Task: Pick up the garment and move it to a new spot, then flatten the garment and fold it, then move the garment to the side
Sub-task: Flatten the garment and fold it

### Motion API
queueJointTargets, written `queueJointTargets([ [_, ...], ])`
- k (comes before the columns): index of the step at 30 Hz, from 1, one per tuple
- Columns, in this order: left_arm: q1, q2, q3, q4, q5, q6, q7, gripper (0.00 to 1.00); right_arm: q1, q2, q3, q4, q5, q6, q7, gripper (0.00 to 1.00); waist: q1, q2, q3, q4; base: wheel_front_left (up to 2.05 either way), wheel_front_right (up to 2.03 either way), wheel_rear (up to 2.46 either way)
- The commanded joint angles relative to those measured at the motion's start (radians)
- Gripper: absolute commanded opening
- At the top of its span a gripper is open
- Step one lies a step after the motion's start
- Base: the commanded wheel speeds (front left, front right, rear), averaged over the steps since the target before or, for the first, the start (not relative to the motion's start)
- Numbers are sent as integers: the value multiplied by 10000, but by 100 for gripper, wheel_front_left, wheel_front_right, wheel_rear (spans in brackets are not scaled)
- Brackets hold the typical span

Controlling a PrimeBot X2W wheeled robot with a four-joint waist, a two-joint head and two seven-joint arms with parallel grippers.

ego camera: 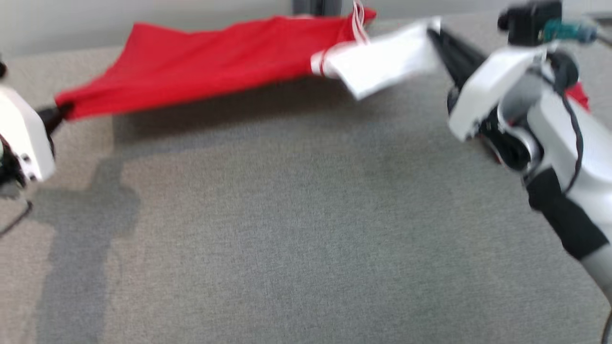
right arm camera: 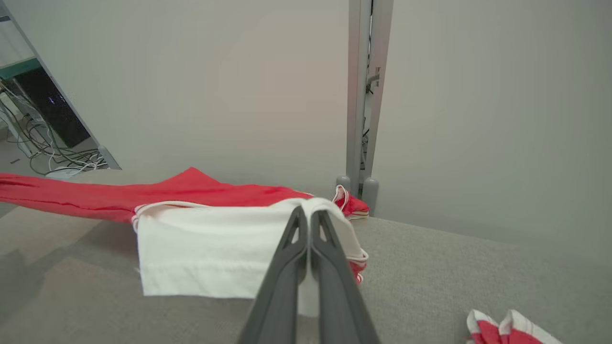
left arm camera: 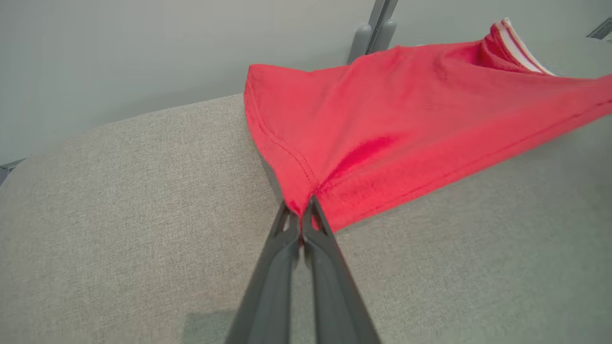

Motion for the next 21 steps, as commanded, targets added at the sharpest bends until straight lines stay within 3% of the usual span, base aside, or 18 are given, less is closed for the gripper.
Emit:
queueJointTargets([
  [1, 242, 27, -71, -24, -90, 2, 35, 0, 282, -146, 30, -85, 183, -2, 118, 0, 0, 0, -720, -29, 0, 0, 0],
  [6, 1290, 191, -557, -615, -625, 2, 421, 0, 1936, -1033, 184, -1361, 1726, -2, 1191, 0, 0, 0, -1513, 54, 0, 0, 0],
  [14, 2576, 678, -1243, -1905, -932, 2, 839, 0, 4454, -2237, 1, -3082, 3177, -2, 2347, 0, 0, 0, -2157, 270, 0, 0, 0],
  [21, 3552, 1439, -1650, -3578, -1438, 2, 1784, 0, 6360, -3218, -688, -4276, 3408, -2, 3621, 0, 0, 0, -2395, 451, 0, 0, 0],
])
